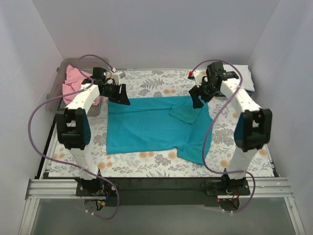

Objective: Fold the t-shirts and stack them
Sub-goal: Fold the tshirt

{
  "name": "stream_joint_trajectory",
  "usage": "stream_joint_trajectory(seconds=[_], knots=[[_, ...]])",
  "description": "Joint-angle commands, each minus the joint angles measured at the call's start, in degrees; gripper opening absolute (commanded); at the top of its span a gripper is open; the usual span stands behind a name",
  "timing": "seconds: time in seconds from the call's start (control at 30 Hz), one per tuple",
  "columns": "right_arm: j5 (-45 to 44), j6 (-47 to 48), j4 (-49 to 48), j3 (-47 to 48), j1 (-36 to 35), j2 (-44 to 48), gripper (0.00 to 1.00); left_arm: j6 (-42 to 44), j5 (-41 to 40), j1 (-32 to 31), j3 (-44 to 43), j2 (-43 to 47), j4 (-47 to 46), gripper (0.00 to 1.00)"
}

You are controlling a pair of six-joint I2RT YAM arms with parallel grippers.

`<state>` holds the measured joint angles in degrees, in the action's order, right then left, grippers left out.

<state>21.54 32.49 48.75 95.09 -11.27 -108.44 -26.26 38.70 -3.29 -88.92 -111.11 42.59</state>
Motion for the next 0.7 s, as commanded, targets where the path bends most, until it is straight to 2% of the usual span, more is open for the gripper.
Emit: stream_joint_trajectory(seconds=[0.0,0.03,0.1,0.27,0.67], knots=[[-0.2,9.6,8.0,-10.9,-2.1,12.7,0.78,7.8,6.9,1.4,6.5,14.0,6.8,0.47],[-1.6,10.4,8.4,-17.0,-2.8,14.6,0.77,10.5,7.5,1.7,8.2,15.4,9.2,0.47],[-3.0,11.4,8.7,-22.3,-5.8,20.1,0.71,12.6,7.4,2.4,12.4,19.1,11.4,0.47],[-8.9,8.3,7.5,-36.8,-16.5,27.7,0.71,16.3,4.1,3.2,19.0,26.2,14.8,0.47],[-14.6,-0.1,3.0,-46.5,-25.2,26.6,0.68,17.0,-2.1,3.2,24.1,31.3,14.5,0.47]])
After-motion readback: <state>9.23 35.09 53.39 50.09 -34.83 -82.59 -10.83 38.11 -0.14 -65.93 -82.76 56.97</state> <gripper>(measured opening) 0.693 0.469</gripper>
